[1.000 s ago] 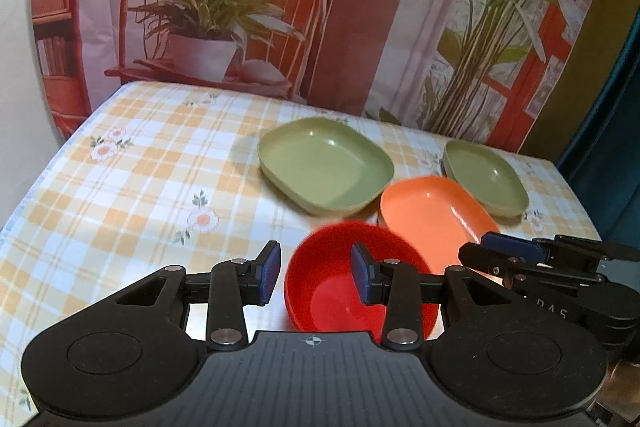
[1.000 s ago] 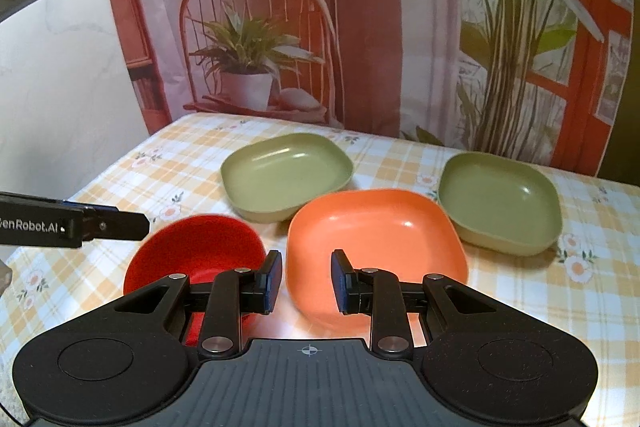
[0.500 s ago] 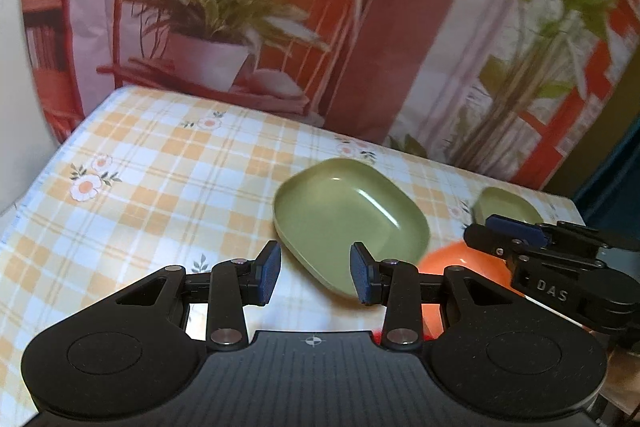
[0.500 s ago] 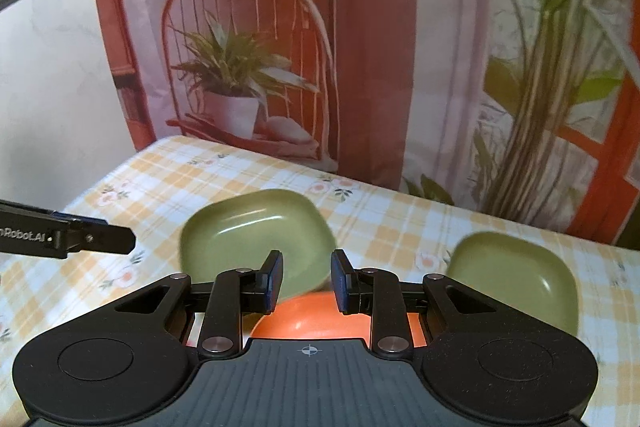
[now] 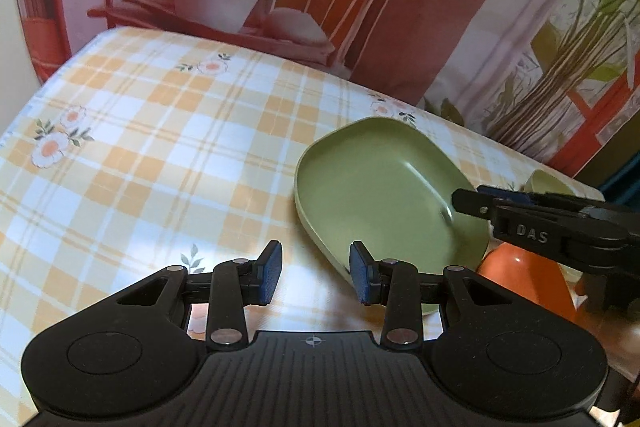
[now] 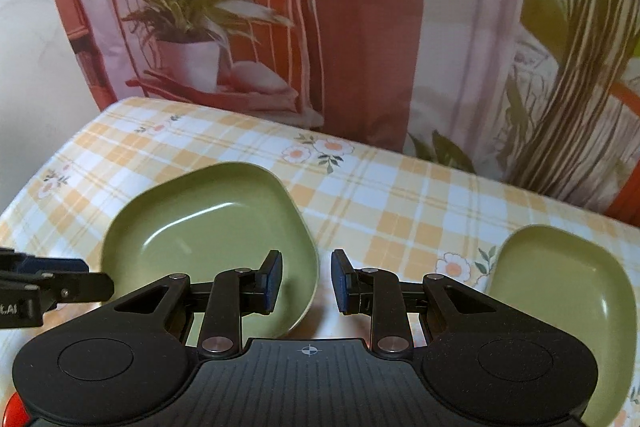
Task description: Organize plates and bowls
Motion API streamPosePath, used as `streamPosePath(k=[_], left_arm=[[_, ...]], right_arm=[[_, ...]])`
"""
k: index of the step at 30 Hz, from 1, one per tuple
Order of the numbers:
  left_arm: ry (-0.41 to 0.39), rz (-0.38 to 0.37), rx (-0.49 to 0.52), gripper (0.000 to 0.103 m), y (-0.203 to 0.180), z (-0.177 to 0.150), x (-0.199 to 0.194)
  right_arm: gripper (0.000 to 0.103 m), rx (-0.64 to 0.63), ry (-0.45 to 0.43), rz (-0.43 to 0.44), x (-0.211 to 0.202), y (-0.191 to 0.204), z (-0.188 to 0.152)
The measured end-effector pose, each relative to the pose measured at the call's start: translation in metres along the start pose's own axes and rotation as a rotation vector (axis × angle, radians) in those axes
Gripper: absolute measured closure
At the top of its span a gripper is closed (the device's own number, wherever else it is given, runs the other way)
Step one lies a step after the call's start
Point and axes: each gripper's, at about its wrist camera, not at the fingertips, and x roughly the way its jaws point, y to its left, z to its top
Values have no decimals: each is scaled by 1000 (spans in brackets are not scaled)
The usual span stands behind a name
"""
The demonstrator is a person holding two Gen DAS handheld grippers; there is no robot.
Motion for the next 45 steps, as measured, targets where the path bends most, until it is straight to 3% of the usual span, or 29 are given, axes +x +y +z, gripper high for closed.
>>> streamPosePath(k=[6, 11, 24, 45], left_arm=[[6, -39, 0, 85, -3, 2, 3], [-3, -12, 15, 85, -6, 1, 4], [-99, 9, 69, 85, -21, 7, -35], [-156, -55, 193, 85, -80, -15, -83]], right_arm=[[84, 18, 32, 34, 8, 1, -2], [92, 62, 20, 56, 2, -5, -4], [92, 50, -71, 72, -40, 0, -1], [92, 127, -152, 39, -128, -35, -42]])
